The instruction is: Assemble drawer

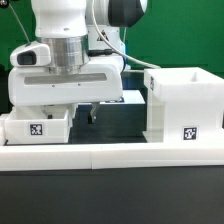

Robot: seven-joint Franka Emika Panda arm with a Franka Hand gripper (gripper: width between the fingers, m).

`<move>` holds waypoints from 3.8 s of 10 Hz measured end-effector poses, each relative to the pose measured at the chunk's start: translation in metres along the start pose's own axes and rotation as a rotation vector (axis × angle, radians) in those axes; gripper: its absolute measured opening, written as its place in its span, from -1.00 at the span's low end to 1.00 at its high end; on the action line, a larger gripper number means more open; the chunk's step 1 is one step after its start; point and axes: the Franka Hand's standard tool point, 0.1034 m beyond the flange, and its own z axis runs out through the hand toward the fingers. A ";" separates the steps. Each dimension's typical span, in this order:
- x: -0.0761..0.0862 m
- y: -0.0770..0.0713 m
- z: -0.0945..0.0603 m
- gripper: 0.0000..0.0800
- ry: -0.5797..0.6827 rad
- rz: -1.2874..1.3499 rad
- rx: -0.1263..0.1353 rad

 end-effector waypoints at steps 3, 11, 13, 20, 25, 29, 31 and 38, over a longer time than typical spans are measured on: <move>0.000 0.000 0.000 -0.17 0.003 -0.002 -0.002; 0.000 0.000 0.000 -0.90 0.003 -0.003 -0.002; 0.002 -0.003 -0.003 -0.90 0.006 -0.019 -0.005; 0.017 -0.036 -0.033 -0.89 0.029 -0.140 -0.005; 0.019 -0.035 -0.031 -0.89 0.017 -0.527 -0.023; 0.022 -0.037 -0.029 -0.89 -0.010 -0.855 -0.030; 0.022 -0.035 -0.029 -0.89 -0.013 -0.954 -0.030; 0.019 -0.032 -0.023 -0.89 -0.068 -1.495 -0.046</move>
Offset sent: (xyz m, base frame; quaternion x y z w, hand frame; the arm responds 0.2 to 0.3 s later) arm 0.0000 0.0000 0.0000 0.0000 0.0000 0.0000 1.0000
